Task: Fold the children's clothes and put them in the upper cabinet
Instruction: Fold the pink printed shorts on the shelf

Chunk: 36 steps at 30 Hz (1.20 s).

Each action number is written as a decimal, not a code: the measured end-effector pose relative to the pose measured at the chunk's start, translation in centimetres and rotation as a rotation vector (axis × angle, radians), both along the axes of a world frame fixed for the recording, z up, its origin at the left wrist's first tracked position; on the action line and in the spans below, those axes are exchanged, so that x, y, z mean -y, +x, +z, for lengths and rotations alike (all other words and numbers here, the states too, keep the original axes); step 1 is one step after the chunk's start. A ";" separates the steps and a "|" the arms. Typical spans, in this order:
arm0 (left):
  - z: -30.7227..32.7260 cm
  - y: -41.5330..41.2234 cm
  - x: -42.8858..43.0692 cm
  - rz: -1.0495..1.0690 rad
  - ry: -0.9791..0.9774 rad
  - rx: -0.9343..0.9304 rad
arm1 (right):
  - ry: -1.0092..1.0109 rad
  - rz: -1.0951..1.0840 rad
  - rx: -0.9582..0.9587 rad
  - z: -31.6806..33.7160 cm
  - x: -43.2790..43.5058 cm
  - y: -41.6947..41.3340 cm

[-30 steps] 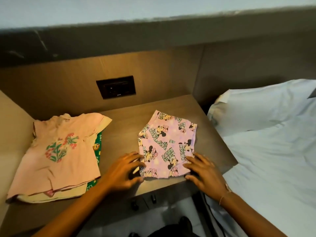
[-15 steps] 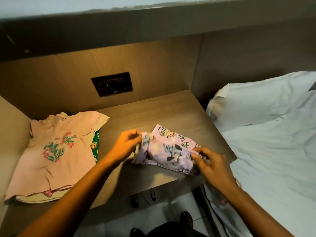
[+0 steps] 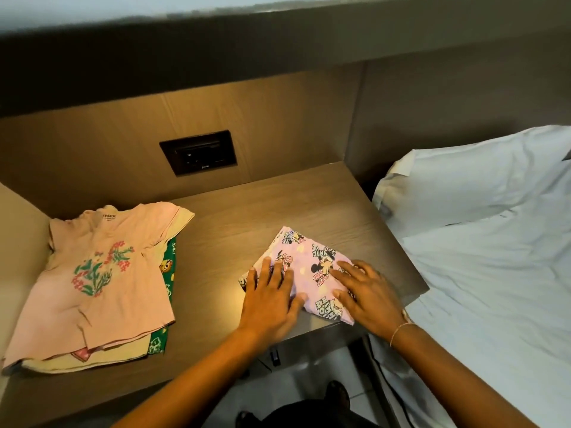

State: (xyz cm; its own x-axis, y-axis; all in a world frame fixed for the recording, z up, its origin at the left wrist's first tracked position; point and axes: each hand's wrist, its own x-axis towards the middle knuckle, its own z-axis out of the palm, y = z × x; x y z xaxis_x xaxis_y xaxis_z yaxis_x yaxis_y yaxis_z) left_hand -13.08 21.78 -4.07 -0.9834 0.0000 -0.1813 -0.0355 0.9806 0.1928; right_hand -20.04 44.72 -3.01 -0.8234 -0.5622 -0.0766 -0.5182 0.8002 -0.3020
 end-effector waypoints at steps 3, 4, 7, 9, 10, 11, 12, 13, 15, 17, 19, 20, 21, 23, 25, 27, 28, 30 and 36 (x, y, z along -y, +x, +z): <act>-0.5 -2.4 2.7 -0.164 -0.194 -0.010 | -0.038 0.022 -0.029 -0.1 -0.8 0.9; 0.0 -3.8 3.8 -0.238 -0.236 -0.025 | -0.050 0.053 -0.036 -0.2 -0.8 1.3; 1.6 -6.9 6.1 -0.358 -0.268 0.012 | -0.077 0.156 -0.035 -0.4 0.4 2.3; 2.0 -6.5 6.5 -0.383 -0.214 -0.024 | -0.076 0.190 -0.044 -0.3 1.4 2.4; 2.1 -5.5 6.5 -0.382 -0.141 -0.064 | -0.074 0.202 -0.051 -0.3 1.6 2.3; 2.0 -4.2 6.5 -0.377 -0.044 -0.096 | -0.073 0.213 -0.050 -0.3 1.7 2.3; 1.9 -2.7 6.4 -0.380 0.052 -0.106 | -0.072 0.224 -0.042 -0.4 1.7 2.4; 1.7 -1.2 6.3 -0.390 0.121 -0.094 | -0.070 0.234 -0.029 -0.7 1.6 2.6; 1.4 1.3 6.1 -0.397 0.189 -0.025 | -0.059 0.252 -0.012 -1.3 1.5 3.2; 1.1 2.8 5.8 -0.381 0.208 0.010 | -0.068 0.253 -0.053 -1.8 1.6 3.7; 0.9 3.7 5.6 -0.364 0.212 -0.021 | -0.099 0.241 -0.082 -1.7 1.7 4.0; 0.9 4.0 5.5 -0.352 0.218 -0.048 | -0.124 0.246 -0.083 -1.7 1.7 4.1; 0.9 4.3 5.4 -0.340 0.229 -0.077 | -0.161 0.253 -0.088 -1.8 1.7 4.1; 0.8 5.0 5.2 -0.312 0.262 -0.125 | -0.268 0.227 -0.053 -1.7 1.5 4.2; 1.0 5.7 4.7 -0.252 0.340 -0.173 | -0.393 0.142 0.066 -1.1 1.5 4.2; 1.7 6.0 4.3 -0.133 0.490 -0.247 | -0.509 0.058 0.172 0.0 1.7 4.2; 2.3 6.0 4.2 -0.064 0.575 -0.281 | -0.570 0.016 0.224 0.7 1.9 4.1; 3.5 5.1 3.9 0.052 0.724 -0.318 | -0.658 -0.081 0.275 1.9 2.5 3.8; 4.8 -1.5 4.1 0.280 0.755 -0.199 | -0.485 -0.265 0.121 3.5 4.8 0.7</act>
